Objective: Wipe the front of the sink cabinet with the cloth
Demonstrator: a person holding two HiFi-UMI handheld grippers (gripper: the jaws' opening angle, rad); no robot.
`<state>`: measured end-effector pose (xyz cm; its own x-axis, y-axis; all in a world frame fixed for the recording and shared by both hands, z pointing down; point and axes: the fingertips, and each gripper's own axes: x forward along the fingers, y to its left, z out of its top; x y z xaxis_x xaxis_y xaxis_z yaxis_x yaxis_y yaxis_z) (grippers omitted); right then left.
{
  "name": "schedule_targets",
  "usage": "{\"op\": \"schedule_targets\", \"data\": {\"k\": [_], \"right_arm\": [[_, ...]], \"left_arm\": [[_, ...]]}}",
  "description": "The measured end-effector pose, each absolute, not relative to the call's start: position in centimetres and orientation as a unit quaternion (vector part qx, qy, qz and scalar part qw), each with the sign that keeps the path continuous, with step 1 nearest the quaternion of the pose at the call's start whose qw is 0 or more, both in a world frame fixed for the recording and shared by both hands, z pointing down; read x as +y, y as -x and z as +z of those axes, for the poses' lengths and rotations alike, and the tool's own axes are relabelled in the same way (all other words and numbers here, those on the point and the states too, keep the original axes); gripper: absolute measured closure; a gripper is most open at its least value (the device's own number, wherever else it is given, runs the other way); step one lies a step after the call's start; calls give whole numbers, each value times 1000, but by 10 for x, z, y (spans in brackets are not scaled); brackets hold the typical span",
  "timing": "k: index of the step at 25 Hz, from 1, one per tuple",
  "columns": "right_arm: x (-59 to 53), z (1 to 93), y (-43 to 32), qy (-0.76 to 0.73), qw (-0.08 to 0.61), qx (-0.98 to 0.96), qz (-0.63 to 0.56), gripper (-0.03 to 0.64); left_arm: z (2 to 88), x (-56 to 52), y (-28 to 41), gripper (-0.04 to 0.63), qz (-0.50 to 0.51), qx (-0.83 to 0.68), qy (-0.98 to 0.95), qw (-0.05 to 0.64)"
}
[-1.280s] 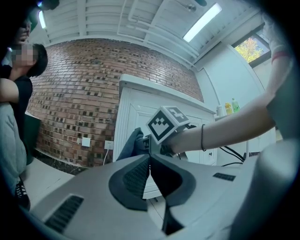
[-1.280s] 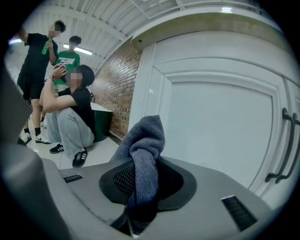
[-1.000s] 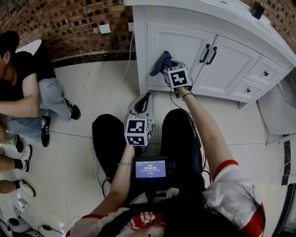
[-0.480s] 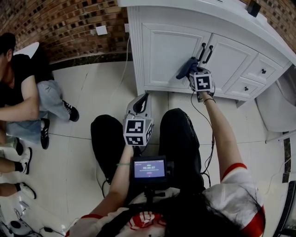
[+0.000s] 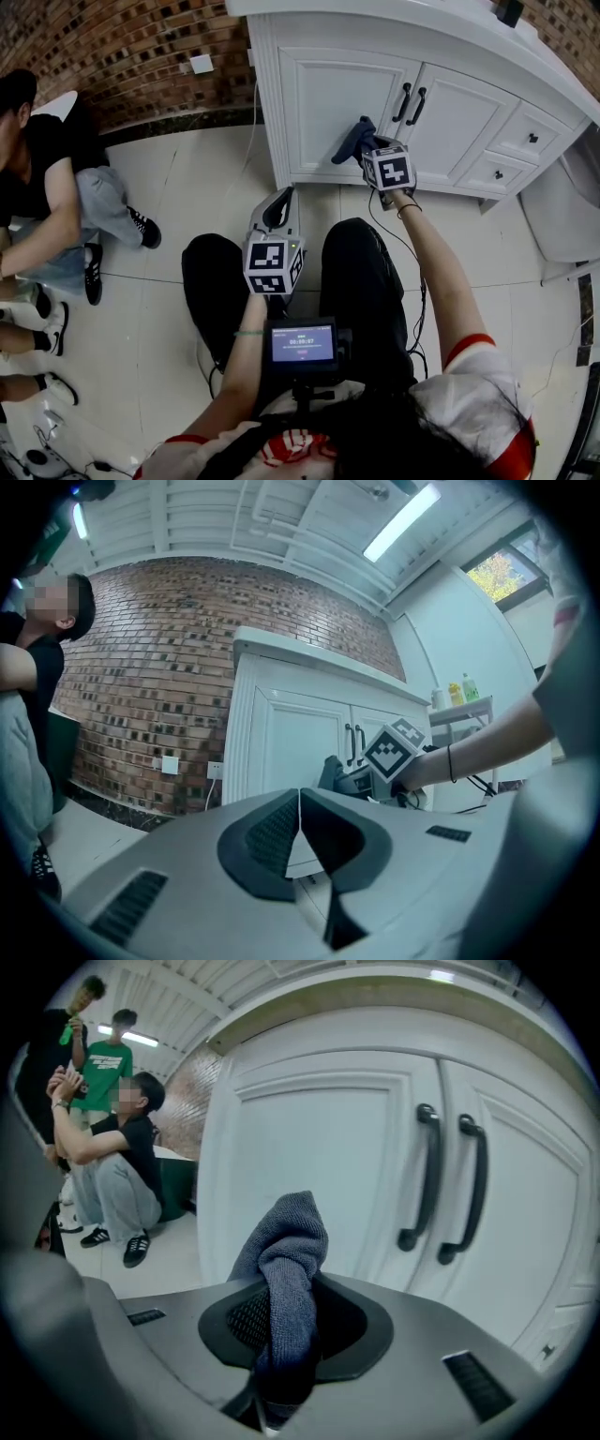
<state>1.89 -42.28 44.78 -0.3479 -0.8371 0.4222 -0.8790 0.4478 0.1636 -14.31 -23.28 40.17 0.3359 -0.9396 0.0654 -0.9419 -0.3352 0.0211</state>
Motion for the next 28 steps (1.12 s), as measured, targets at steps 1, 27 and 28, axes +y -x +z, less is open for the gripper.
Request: {"op": "schedule_targets", "data": {"k": [1,27,28], "right_arm": [[-423,451,-3,-510,232,-827,44,509],[-440,508,27,-482,316,-816,38,509],[-440,508,15,-488,317,-812,40,509]], "left_arm": [[401,-233,144,563,20,-577,-816,28],[410,-239,139,563,30,-569,-821,33],[410,-239,137,563,31,-567,-822,32]]}}
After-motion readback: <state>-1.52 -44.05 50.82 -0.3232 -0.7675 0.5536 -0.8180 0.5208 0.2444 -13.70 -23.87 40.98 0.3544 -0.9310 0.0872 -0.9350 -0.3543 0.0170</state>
